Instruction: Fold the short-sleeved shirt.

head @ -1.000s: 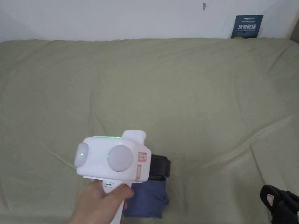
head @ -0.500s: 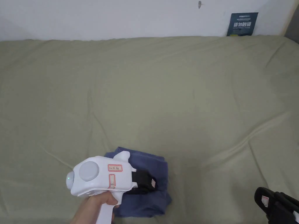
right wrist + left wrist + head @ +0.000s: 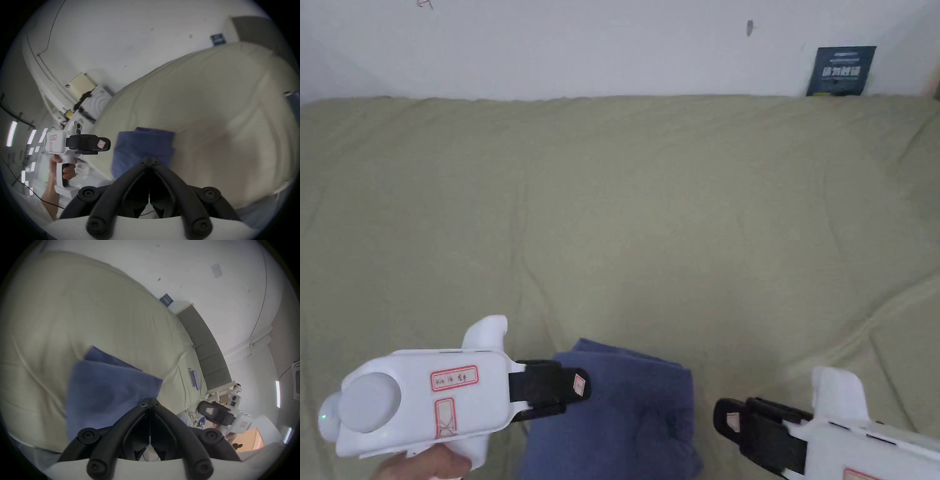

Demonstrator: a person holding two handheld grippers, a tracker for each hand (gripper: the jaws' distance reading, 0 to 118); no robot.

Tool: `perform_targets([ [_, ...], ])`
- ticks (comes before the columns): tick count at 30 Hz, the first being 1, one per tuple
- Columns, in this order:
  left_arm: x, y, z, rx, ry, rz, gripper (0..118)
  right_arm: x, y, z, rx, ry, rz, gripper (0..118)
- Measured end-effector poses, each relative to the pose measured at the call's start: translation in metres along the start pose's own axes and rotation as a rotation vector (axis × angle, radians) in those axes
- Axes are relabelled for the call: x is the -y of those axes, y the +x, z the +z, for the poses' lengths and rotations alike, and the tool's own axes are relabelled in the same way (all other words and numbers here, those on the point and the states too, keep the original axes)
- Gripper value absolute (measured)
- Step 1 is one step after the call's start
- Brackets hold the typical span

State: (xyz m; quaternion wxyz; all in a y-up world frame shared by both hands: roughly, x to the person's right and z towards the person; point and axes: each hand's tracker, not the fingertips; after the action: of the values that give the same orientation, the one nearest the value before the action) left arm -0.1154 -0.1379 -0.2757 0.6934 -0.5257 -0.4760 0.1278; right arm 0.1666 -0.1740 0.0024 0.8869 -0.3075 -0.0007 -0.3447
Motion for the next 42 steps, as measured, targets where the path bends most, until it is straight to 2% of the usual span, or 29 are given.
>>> perform_targets([
  [3, -0.003, -0.021, 0.012, -0.053, -0.011, 0.017, 0, -0.006, 0.003, -0.051, -0.114, -0.09, -0.061, 1],
  [6, -0.003, -0.043, 0.014, -0.094, -0.031, 0.057, 0, -0.001, 0.02, -0.087, -0.242, -0.161, -0.22, 1],
  [8, -0.003, -0.054, 0.011, -0.102, -0.028, 0.05, 0, 0.007, 0.036, -0.105, -0.236, -0.209, -0.256, 1],
  [10, -0.005, -0.062, 0.009, -0.125, -0.037, 0.052, 0, 0.015, 0.052, -0.117, -0.162, -0.245, -0.234, 1],
  [11, -0.005, -0.065, 0.008, -0.122, -0.042, 0.056, 0, 0.018, 0.06, -0.118, -0.198, -0.237, -0.26, 1],
  [12, -0.007, -0.068, 0.008, -0.115, -0.05, 0.06, 0, 0.02, 0.065, -0.116, -0.272, -0.216, -0.328, 1],
  [13, -0.008, -0.07, 0.008, -0.101, -0.059, 0.058, 4, 0.019, 0.067, -0.115, -0.272, -0.223, -0.361, 1],
  [14, -0.009, -0.072, 0.008, -0.079, -0.064, 0.056, 11, 0.017, 0.067, -0.115, -0.259, -0.231, -0.34, 1],
  [17, -0.013, -0.077, 0.002, 0.006, -0.088, 0.035, 98, 0.013, 0.06, -0.115, -0.235, -0.238, -0.267, 1],
  [20, -0.014, -0.089, -0.017, 0.129, -0.165, 0.093, 115, 0.012, 0.059, -0.114, -0.232, -0.24, -0.272, 1],
  [22, -0.017, -0.096, -0.034, 0.152, -0.235, 0.133, 115, 0.012, 0.061, -0.114, -0.24, -0.242, -0.283, 1],
  [26, -0.02, -0.1, -0.073, 0.133, -0.269, 0.078, 115, 0.013, 0.064, -0.114, -0.263, -0.244, -0.327, 1],
  [30, -0.025, -0.107, -0.095, 0.285, -0.281, 0.106, 115, 0.012, 0.065, -0.115, -0.267, -0.247, -0.335, 1],
  [32, -0.025, -0.113, -0.101, 0.309, -0.289, 0.118, 113, 0.011, 0.065, -0.116, -0.271, -0.249, -0.337, 1],
  [33, -0.025, -0.116, -0.099, 0.328, -0.279, 0.114, 102, 0.011, 0.065, -0.117, -0.274, -0.25, -0.337, 1],
  [34, -0.025, -0.119, -0.097, 0.314, -0.28, 0.114, 82, 0.011, 0.066, -0.116, -0.276, -0.249, -0.337, 1],
  [35, -0.025, -0.124, -0.094, 0.274, -0.264, 0.11, 51, 0.012, 0.066, -0.116, -0.279, -0.249, -0.339, 1],
  [36, -0.025, -0.132, -0.092, 0.231, -0.26, 0.121, 40, 0.012, 0.069, -0.116, -0.283, -0.247, -0.345, 1],
  [38, -0.019, -0.141, -0.093, 0.298, -0.267, 0.18, 39, 0.013, 0.069, -0.117, -0.291, -0.244, -0.354, 1],
  [42, -0.018, -0.126, -0.087, 0.252, -0.237, 0.14, 39, 0.013, 0.064, -0.115, -0.274, -0.232, -0.341, 1],
])
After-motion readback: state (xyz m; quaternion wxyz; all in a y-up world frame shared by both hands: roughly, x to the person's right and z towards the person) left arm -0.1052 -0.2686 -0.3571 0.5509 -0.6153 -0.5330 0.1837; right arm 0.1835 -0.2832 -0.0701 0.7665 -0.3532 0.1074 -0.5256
